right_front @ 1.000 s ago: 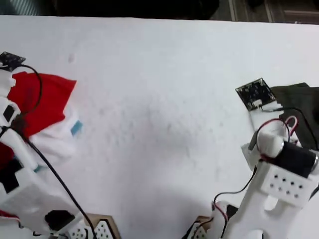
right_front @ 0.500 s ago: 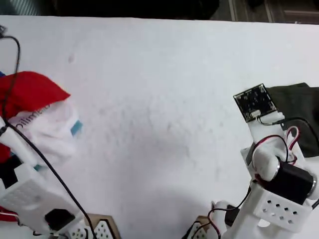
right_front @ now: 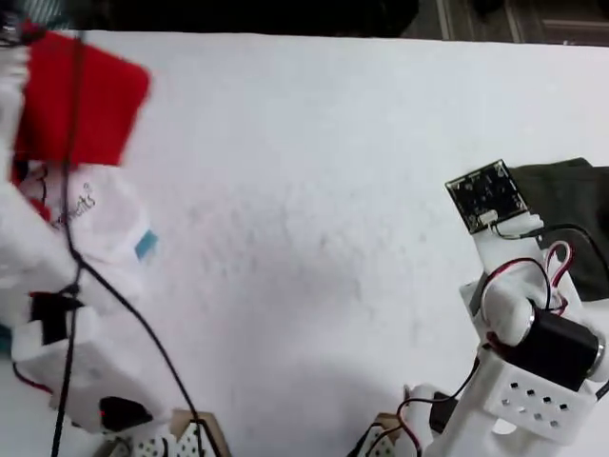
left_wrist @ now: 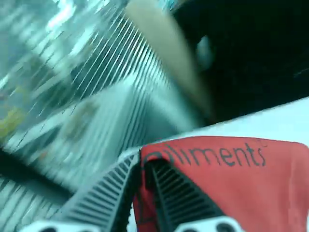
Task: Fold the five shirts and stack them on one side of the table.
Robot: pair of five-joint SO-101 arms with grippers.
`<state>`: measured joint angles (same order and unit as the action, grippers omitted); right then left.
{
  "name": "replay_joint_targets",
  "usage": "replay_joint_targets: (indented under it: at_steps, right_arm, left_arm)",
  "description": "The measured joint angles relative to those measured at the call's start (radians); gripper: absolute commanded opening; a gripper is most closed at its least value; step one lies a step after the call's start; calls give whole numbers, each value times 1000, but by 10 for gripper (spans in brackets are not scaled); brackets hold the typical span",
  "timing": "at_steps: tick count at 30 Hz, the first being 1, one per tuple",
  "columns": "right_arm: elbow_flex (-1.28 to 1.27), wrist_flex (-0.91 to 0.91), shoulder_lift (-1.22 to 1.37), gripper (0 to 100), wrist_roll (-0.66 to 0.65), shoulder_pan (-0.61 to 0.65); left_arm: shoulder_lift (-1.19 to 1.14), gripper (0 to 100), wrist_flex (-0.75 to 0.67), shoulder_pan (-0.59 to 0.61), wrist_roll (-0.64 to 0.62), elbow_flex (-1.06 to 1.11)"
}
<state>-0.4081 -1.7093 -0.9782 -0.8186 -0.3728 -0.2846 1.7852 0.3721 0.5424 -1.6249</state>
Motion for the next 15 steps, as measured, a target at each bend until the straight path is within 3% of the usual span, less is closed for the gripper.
replay_joint_targets:
  at_steps: [6, 12, 15]
  right_arm:
    - [0, 0, 0, 18, 0, -2]
    - [0, 0, 0, 18, 0, 0]
    - [-2, 0, 0, 18, 0, 0]
  left_arm:
    - [37, 20, 0, -322, -26, 100]
    - [18, 23, -14, -686, -126, 362]
    - [-58, 24, -100, -779, -166, 523]
